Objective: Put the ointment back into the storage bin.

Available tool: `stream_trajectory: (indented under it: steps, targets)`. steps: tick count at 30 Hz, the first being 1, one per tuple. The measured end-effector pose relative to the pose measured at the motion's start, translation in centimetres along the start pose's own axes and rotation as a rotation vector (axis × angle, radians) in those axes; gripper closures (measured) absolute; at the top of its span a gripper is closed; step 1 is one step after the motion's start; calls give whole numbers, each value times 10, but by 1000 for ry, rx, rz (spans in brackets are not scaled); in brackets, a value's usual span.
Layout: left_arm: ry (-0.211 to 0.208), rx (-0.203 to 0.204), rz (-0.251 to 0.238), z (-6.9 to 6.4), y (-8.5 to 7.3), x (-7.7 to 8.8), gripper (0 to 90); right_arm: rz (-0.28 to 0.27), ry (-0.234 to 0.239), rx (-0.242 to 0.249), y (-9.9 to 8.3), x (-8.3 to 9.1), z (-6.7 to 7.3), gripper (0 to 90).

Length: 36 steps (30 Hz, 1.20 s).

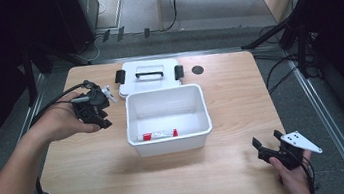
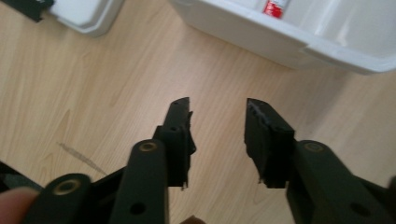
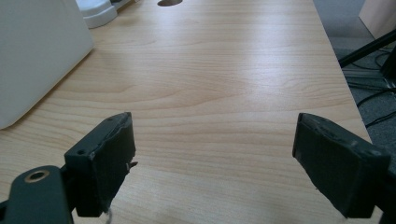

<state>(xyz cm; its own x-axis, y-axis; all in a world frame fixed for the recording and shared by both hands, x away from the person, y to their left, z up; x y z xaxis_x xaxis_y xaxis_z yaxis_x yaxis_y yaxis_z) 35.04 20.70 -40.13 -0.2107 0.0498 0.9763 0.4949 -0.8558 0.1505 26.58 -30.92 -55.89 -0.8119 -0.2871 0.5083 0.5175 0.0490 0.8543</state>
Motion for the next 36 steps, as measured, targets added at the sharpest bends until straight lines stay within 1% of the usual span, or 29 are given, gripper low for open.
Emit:
stream_trajectory:
  steps: [3, 6, 8, 10, 11, 12, 13, 14, 15, 16, 17, 18, 19, 20, 21, 22, 23, 25, 26, 27, 28, 29, 30, 31, 32, 33, 34, 35, 36]
  targets:
    - [15, 73, -37, 4, -13, -4, 526, 0, -1, -1, 0, 0, 0, 131]
    - [33, 124, -69, 5, -24, -10, 464, 1, -1, -1, 0, 0, 0, 131]
    - [47, 166, -100, 4, -31, -15, 398, 2, -1, -1, 0, 0, 0, 131]
    - [70, 197, -116, 3, -37, -20, 320, 2, -2, -1, 0, 0, 0, 131]
    - [104, 230, -139, 2, -42, -24, 283, 2, -2, 0, 0, 0, 0, 131]
    - [119, 249, -152, 1, -45, -27, 227, 3, -4, 1, 0, 0, 0, 131]
    - [119, 249, -152, 1, -45, -27, 201, 3, -4, 1, 0, 0, 0, 131]
    - [128, 289, -193, 0, -51, -31, 178, 3, -5, 1, 0, 0, 0, 131]
    - [139, 309, -212, -1, -55, -33, 155, 3, -6, 1, 0, 0, 0, 131]
    - [139, 309, -212, -1, -55, -33, 143, 3, -6, 1, 0, 0, 0, 131]
    - [144, 332, -237, -2, -59, -35, 143, 3, -6, 1, 0, 0, 0, 131]
    - [151, 375, -279, -4, -67, -39, 140, 3, -6, 1, 0, 0, 0, 132]
    - [151, 375, -279, -4, -67, -39, 135, 3, -6, 1, 0, 0, 0, 132]
    - [182, 432, -326, -6, -76, -46, 122, 2, -6, 1, 0, 0, 0, 132]
    - [182, 432, -326, -6, -76, -46, 117, 2, -6, 1, 0, 0, 0, 132]
    - [196, 476, -365, -6, -84, -50, 109, 2, -7, 1, 0, 0, 0, 132]
    - [196, 476, -365, -6, -84, -50, 101, 2, -7, 1, 0, 0, 0, 132]
    - [205, 527, -411, -7, -92, -54, 95, 2, -7, 1, 0, 0, 0, 132]
    - [212, 562, -447, -8, -97, -56, 88, 1, -8, 1, 0, 0, 0, 132]
    - [224, 579, -469, -9, -100, -57, 80, 2, -7, 2, 0, 0, 0, 132]
    - [236, 619, -519, -11, -108, -61, 74, 2, -7, 1, 0, 0, 0, 132]
    - [236, 619, -519, -11, -108, -61, 55, 2, -7, 1, 0, 0, 0, 132]
    - [251, 662, -565, -13, -115, -65, 44, 2, -7, 2, 0, 0, 0, 132]
    - [251, 662, -565, -13, -115, -65, 44, 2, -7, 1, 0, 0, 0, 132]
    - [260, 691, -612, -16, -122, -68, 35, 2, -7, 2, 0, 0, 0, 133]
    - [260, 691, -612, -16, -122, -68, 28, 2, -7, 2, 0, 0, 0, 133]
    - [275, 723, -649, -19, -128, -72, 20, 3, -8, 1, 0, 0, 0, 132]
    - [275, 723, -649, -19, -128, -72, 15, 3, -8, 1, 0, 0, 0, 132]
    - [292, 747, -679, -23, -136, -79, 7, 2, -8, 1, 0, 0, 0, 133]
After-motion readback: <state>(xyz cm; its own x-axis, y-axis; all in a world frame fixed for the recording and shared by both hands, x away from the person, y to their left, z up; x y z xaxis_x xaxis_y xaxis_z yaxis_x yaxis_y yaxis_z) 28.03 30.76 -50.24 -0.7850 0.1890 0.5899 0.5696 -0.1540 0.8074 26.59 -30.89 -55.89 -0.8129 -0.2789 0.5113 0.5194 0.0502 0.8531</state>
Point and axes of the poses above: each handheld gripper's, and its own axes: x roughly backward along the jaws, y roughly out of its top, z roughly to its left, the point moved 3 cm from there along -x, roughly forward along the jaws, and after that the axes turned 5 degrees about z, right-handed, at the moved point
